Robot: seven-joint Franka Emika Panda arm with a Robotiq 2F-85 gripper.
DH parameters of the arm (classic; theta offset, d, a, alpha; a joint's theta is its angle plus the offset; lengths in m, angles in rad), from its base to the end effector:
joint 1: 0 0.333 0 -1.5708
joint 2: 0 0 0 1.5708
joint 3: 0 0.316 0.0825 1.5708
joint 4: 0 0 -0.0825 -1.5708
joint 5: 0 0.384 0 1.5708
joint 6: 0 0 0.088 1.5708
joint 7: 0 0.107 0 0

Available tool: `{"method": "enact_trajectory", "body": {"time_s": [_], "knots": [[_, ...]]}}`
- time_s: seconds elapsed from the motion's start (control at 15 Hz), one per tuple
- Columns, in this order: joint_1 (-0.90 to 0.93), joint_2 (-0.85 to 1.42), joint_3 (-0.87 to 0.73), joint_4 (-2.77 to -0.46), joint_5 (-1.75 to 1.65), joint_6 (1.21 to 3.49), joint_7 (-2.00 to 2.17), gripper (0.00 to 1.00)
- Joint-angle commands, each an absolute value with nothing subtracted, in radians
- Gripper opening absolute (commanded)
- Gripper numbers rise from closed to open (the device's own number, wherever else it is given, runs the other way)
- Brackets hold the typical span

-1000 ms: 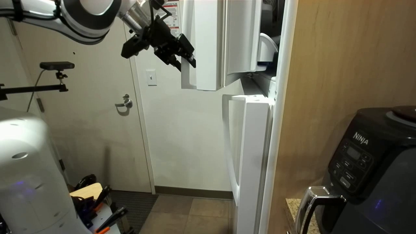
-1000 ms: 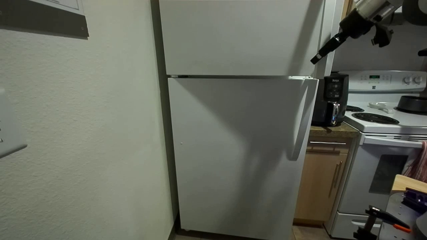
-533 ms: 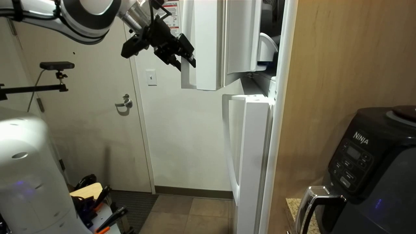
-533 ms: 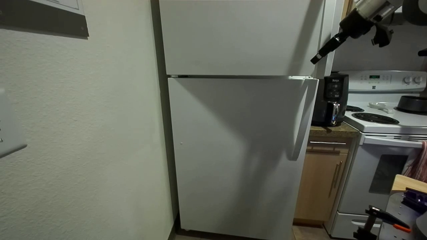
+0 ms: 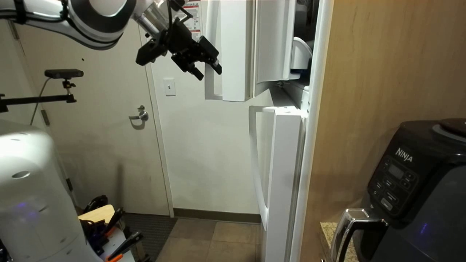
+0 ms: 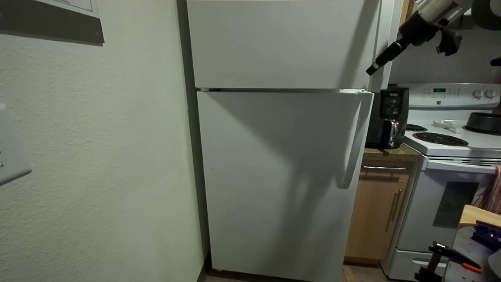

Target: Open the top door of the fridge

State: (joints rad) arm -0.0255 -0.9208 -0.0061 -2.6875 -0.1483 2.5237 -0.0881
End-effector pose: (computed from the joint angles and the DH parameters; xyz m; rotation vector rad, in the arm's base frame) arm 0.3284 -0.0093 0.5786 2.7651 0.1991 1.0892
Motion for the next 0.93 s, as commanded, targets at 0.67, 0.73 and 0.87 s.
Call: {"method": "enact_trajectory", "body": {"time_s": [0.67,0.73,0.87], "knots": [[-0.006,-0.916,-0.044,-2.682,-0.125,2.492,-0.107,1.0],[0.001,-0.914,-0.044,-2.683,-0.121,2.498,-0.105,1.0],[0.017,-0.911,-0.045,-2.688,-0.113,2.512,-0.103,1.0]]}}
